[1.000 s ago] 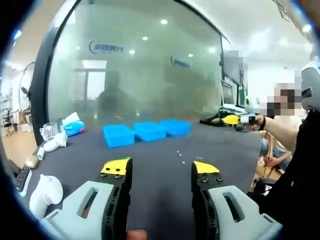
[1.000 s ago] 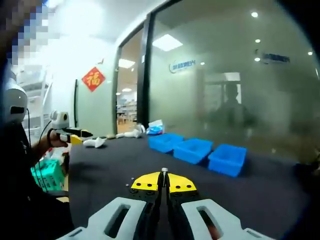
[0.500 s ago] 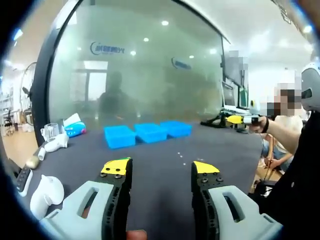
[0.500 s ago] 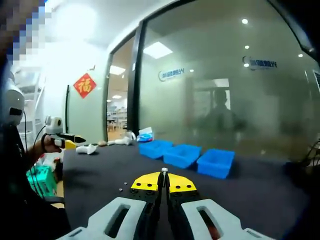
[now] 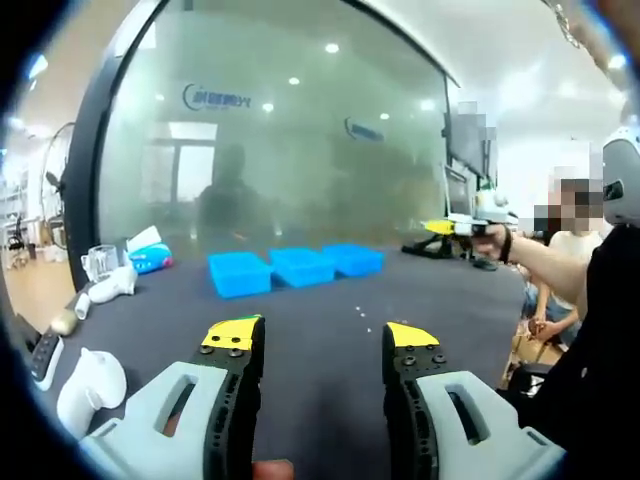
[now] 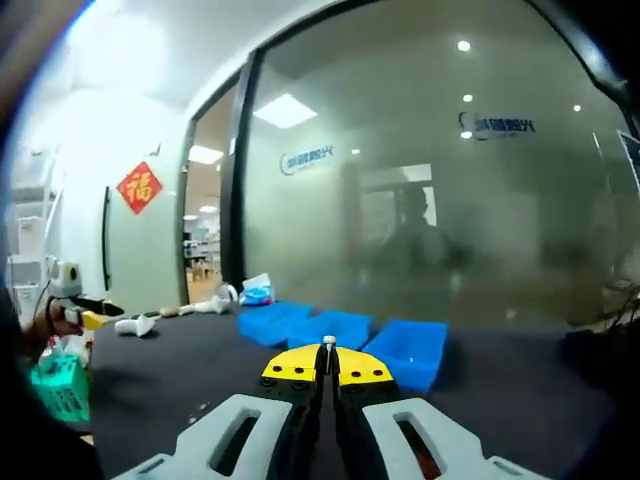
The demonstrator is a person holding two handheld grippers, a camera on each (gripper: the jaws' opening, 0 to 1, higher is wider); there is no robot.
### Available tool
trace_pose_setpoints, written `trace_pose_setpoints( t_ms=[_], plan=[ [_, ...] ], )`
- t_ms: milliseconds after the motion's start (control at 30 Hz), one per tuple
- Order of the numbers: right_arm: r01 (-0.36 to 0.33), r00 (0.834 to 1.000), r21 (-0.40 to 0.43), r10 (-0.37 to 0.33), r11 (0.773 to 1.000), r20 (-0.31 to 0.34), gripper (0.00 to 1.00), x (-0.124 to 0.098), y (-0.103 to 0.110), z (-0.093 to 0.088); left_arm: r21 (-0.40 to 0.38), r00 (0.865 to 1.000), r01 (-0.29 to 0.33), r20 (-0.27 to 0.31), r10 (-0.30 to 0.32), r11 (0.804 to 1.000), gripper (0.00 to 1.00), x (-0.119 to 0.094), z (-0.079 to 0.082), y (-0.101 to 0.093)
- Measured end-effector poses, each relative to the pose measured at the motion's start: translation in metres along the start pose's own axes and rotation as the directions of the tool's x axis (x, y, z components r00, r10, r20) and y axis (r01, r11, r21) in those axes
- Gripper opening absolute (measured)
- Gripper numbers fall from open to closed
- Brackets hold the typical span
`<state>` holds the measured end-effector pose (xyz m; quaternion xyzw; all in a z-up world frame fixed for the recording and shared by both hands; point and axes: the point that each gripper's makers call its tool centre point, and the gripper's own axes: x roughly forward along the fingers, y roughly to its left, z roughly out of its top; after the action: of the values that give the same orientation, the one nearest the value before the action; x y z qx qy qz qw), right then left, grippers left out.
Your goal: Sort the screws, nuts, and washers into the corresponding bins
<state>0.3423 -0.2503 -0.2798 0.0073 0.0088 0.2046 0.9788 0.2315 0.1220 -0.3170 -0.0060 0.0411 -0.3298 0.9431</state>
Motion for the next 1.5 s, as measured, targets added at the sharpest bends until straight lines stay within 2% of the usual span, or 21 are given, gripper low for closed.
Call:
trace_pose_setpoints(
  t_ms=[233,333,600,700,867,1133,1367,1467,1500],
  plan=[
    [0.053,0.999,-0.034,-0.053,0.998,-0.012,0.01,0.055,-0.020,0.009,-0.003,1.000,-0.006,0.001,0.006,1.000,0.46,-0.001,-0.001,0.002],
    [0.072,0.997,-0.054,-0.074,0.996,-0.037,0.01,0.078,-0.028,0.008,-0.004,1.000,-0.011,0.001,0.011,1.000,0.46,-0.001,-0.001,0.004],
    [0.118,0.980,-0.105,-0.133,0.987,-0.147,0.01,0.131,-0.050,-0.014,-0.011,1.000,-0.022,0.003,0.022,1.000,0.46,-0.001,-0.001,0.009],
    [0.136,0.974,-0.108,-0.153,0.985,-0.167,0.01,0.145,-0.056,-0.021,-0.011,1.000,-0.022,0.004,0.022,1.000,0.46,0.000,-0.001,0.009],
    [0.172,0.963,-0.115,-0.191,0.978,-0.188,0.01,0.159,-0.066,-0.030,-0.013,1.000,-0.024,0.001,0.024,1.000,0.46,-0.001,-0.003,0.009],
    [0.238,0.948,-0.102,-0.254,0.966,-0.193,0.02,0.166,-0.086,-0.033,-0.013,1.000,-0.028,0.003,0.028,1.000,0.46,-0.002,-0.002,0.010],
    [0.255,0.943,-0.094,-0.269,0.962,-0.196,0.02,0.165,-0.092,-0.036,-0.013,1.000,-0.026,0.005,0.026,1.000,0.46,-0.003,-0.002,0.009],
    [0.261,0.942,-0.109,-0.277,0.959,-0.187,0.05,0.165,-0.094,-0.036,-0.012,1.000,-0.029,0.006,0.029,0.999,0.46,-0.003,-0.001,0.009],
    [0.247,0.946,-0.130,-0.268,0.960,-0.181,0.08,0.165,-0.091,-0.034,-0.013,1.000,-0.029,0.006,0.029,0.999,0.46,-0.004,-0.001,0.009]
  ],
)
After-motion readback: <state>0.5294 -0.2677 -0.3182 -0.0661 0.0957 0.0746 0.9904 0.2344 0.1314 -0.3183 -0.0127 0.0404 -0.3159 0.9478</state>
